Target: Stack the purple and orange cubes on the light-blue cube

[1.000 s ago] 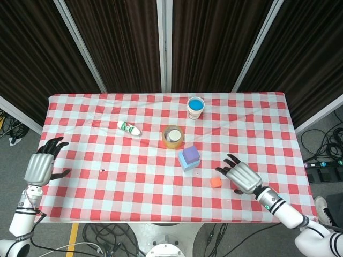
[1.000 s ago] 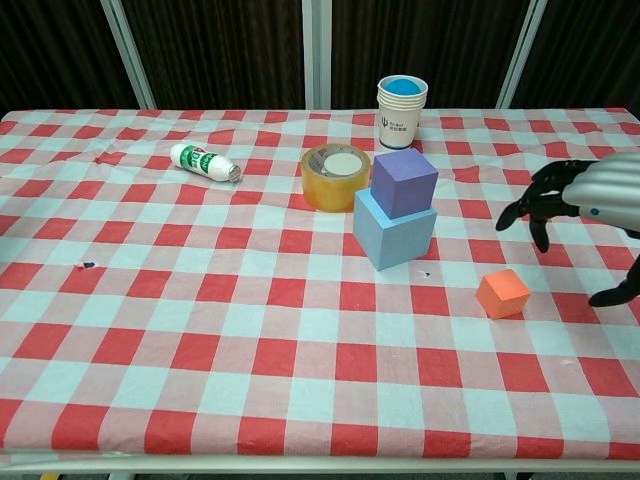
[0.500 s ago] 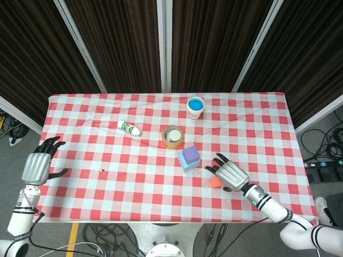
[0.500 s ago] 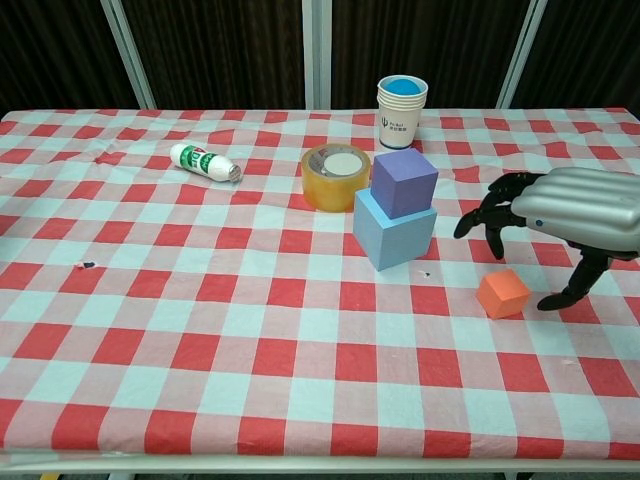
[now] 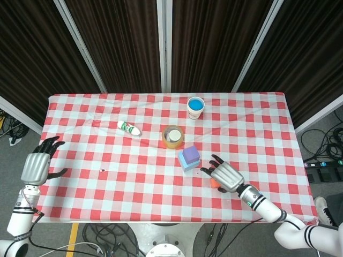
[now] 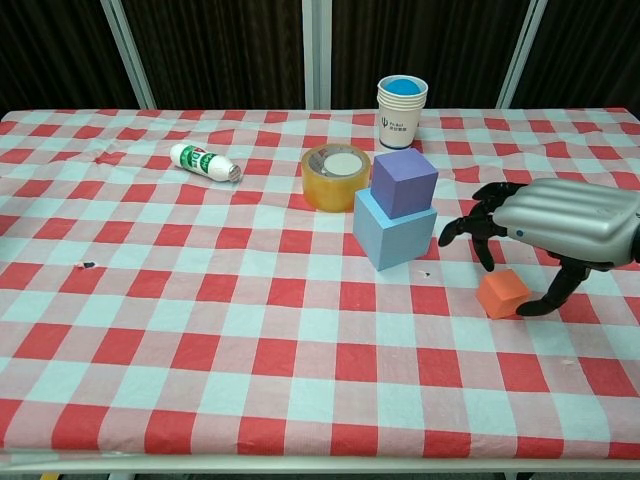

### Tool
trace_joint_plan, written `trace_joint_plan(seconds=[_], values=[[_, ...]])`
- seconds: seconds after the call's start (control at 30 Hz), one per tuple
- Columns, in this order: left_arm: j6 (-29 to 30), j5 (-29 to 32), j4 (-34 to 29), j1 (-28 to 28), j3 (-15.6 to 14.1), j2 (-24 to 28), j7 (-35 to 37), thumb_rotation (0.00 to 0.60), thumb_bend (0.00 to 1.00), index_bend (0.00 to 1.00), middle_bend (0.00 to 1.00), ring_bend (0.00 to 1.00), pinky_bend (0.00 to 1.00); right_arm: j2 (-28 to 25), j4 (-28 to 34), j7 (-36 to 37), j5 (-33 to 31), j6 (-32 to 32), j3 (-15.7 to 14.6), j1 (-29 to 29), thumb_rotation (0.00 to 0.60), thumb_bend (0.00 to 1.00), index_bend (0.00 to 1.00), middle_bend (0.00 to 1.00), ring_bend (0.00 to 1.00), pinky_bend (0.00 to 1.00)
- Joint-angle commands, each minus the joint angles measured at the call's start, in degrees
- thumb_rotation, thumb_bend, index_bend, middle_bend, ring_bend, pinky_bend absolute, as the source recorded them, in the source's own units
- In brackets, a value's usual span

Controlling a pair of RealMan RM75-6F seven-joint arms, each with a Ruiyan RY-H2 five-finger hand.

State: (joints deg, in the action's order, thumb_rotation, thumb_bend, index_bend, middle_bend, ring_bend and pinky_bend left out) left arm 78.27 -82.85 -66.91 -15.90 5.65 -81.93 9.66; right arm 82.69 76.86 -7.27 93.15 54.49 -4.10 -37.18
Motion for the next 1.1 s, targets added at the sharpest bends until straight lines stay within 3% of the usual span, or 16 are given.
trace_joint_plan(seconds=[0.03, 0.43, 0.53, 0.7, 0.9, 1.0, 1.1], values=[[0.03, -0.02, -0.06, -0.03, 0.03, 0.04, -0.16, 0.6, 0.11, 0.28, 0.24, 0.16, 0.29, 0.27, -0.29, -0.04, -0.05, 0.15, 0.01, 0.14, 0.6, 0.05, 0.19, 0.46, 0.19, 0.08], [0.34, -0.15, -0.34, 0.05, 0.04, 0.07, -0.58, 0.6, 0.11, 0.28, 0.24, 0.16, 0.29, -0.05, -0.03, -0.24, 0.62, 2.88, 0.16, 1.21, 0.6, 0.13, 0.23, 0.55, 0.26, 0.1], [0.44, -0.07, -0.5, 0.05, 0.2, 0.15, -0.42, 0.6, 0.11, 0.28, 0.24, 0.16, 0.29, -2.92, 3.55, -0.55, 1.61, 5.39, 0.84, 1.4, 0.6, 0.13, 0.23, 0.55, 0.26, 0.1], [0.42, -0.44, -0.75, 0.0, -0.04, 0.21, -0.4, 0.6, 0.11, 0.28, 0.24, 0.16, 0.29, -13.71, 16.3, -1.17, 0.97, 6.35, 3.79, -0.01, 0.6, 0.13, 0.23, 0.55, 0.26, 0.1], [0.62, -0.6, -0.98, -0.05, -0.02, 0.2, -0.73, 0.6, 0.11, 0.28, 0.24, 0.16, 0.29, -27.43, 29.37, 0.03, -3.62, -0.2, 9.12, -5.17, 0.6, 0.13, 0.23, 0.54, 0.26, 0.11], [0.57, -0.73, -1.1, -0.07, -0.15, 0.2, -0.95, 0.6, 0.11, 0.28, 0.24, 0.16, 0.29, -29.54, 29.59, 0.69, -6.45, -5.61, 11.69, -9.02, 0.6, 0.14, 0.23, 0.54, 0.26, 0.11], [0.55, -0.77, -1.12, -0.08, -0.21, 0.18, -1.07, 0.6, 0.11, 0.28, 0.24, 0.16, 0.29, -28.18, 26.83, 1.6, -9.16, -11.19, 13.39, -12.9, 0.6, 0.14, 0.23, 0.54, 0.26, 0.12]])
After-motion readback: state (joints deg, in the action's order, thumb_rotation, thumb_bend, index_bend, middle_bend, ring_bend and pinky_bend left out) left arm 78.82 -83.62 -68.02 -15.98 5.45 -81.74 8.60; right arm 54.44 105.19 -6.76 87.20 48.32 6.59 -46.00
